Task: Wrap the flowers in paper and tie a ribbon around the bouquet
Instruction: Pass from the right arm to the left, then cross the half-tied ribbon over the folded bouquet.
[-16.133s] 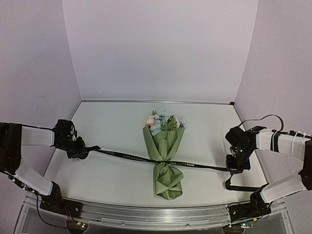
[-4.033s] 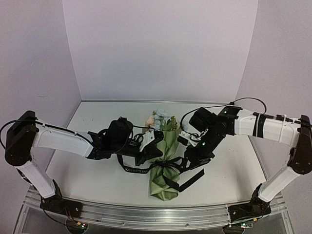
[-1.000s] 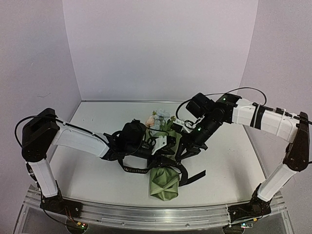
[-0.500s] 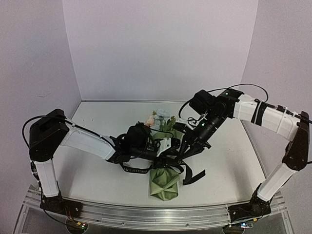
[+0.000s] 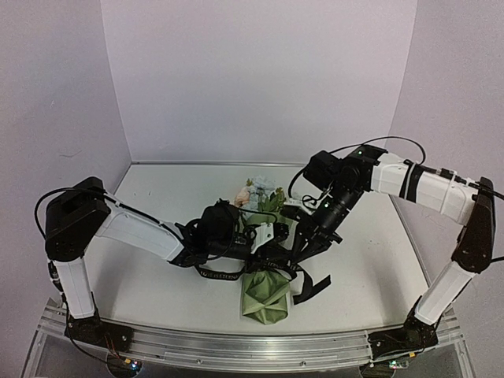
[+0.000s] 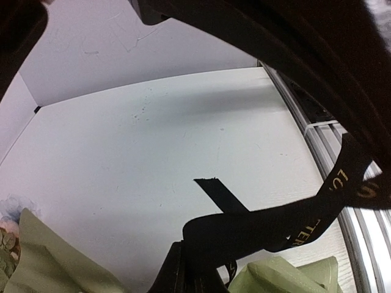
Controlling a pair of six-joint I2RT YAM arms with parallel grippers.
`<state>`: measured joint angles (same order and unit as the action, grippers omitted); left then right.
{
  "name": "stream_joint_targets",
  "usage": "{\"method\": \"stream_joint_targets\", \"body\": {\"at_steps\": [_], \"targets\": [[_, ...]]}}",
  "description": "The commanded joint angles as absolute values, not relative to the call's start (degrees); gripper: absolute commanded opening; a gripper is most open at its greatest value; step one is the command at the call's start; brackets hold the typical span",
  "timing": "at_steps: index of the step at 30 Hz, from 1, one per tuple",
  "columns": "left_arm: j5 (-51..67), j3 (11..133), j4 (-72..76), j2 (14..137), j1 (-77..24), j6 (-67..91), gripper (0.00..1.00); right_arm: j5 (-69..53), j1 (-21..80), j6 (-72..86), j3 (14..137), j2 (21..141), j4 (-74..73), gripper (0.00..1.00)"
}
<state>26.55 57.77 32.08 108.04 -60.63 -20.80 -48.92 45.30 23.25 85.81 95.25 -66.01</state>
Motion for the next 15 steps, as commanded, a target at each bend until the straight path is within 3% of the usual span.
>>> {"method": "stream_joint_targets", "body": {"at_steps": [1, 15], "targets": [[21.8, 53.6, 36.8, 103.0, -60.9, -20.2, 0.04, -42.9, 45.6, 20.2, 81.7, 92.7, -66.1, 0.04], [13.7, 44.4, 37.0, 97.0, -60.9, -20.8, 0.03, -19.6, 45.2, 32.4, 63.3, 88.7, -41.0, 0.2]]}}
